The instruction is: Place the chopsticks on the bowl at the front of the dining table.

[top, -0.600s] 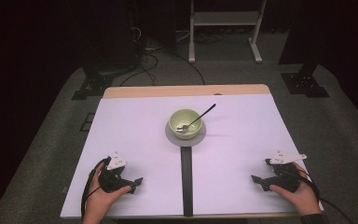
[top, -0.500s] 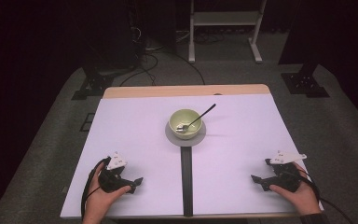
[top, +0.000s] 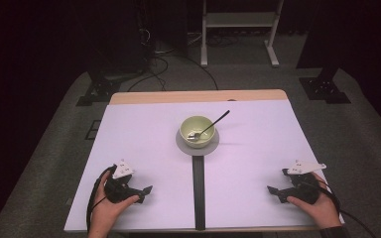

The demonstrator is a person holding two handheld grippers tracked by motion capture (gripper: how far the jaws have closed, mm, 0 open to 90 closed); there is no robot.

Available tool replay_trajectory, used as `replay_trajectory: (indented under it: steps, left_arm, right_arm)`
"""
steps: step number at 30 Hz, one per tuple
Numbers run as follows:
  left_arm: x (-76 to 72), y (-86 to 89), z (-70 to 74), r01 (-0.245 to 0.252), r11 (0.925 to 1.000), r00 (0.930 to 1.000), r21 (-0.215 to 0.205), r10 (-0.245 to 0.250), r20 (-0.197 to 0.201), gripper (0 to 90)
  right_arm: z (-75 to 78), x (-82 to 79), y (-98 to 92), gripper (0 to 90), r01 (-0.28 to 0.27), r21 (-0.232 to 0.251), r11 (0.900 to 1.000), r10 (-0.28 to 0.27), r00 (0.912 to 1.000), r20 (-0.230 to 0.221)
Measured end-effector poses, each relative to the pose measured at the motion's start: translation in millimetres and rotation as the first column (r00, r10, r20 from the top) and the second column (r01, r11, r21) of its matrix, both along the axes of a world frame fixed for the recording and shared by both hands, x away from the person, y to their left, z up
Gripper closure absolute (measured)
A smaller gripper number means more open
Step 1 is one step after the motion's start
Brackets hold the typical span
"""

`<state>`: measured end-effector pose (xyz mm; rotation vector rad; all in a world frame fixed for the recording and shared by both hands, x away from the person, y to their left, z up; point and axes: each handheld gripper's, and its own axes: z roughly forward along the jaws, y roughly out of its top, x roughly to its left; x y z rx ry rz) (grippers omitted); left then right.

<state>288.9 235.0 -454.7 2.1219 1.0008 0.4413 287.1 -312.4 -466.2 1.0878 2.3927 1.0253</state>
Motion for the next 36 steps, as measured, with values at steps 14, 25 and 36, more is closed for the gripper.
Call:
replay_trajectory:
  steps: [14, 25, 36]
  left_arm:
    - [4.8, -14.5, 7.9, 0.020, 0.9998, 0.9998, -0.001, -0.020, 0.008, 0.0]
    - [9.4, -34.4, 14.3, 0.052, 0.9986, 0.9986, 0.008, -0.052, 0.012, 0.0]
    - [14.0, -52.8, 17.6, 0.084, 0.9964, 0.9964, 0.009, -0.084, 0.011, 0.0]
  right_arm:
    - [-0.1, -0.2, -0.1, 9.9, 0.000, -0.001, 1.000, 0.000, 1.0000, 0.002]
    - [0.0, 0.2, -0.1, 9.9, 0.000, 0.001, 1.000, 0.000, 1.0000, -0.001]
    - [0.0, 0.1, -0.1, 9.9, -0.001, 0.001, 1.000, 0.001, 1.0000, -0.001]
